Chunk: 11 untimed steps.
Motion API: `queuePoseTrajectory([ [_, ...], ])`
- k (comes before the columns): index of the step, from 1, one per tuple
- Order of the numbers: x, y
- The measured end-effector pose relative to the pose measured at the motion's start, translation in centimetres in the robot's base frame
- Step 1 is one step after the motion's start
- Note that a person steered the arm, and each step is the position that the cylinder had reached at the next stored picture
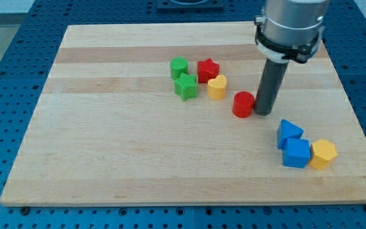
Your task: Push the red circle to the bottom right side of the yellow heart
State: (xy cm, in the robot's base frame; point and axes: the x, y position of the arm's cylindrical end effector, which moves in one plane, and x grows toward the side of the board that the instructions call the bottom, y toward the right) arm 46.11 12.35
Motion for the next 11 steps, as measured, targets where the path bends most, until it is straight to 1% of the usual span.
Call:
queuePoseTrajectory([
  [2,0.3,-3.5],
  [3,0.5,-4.0],
  [5,-0.1,-0.8],
  [7,-2.5,-0.8],
  [9,-2.5,-1.5],
  [11,-1.8,-3.9],
])
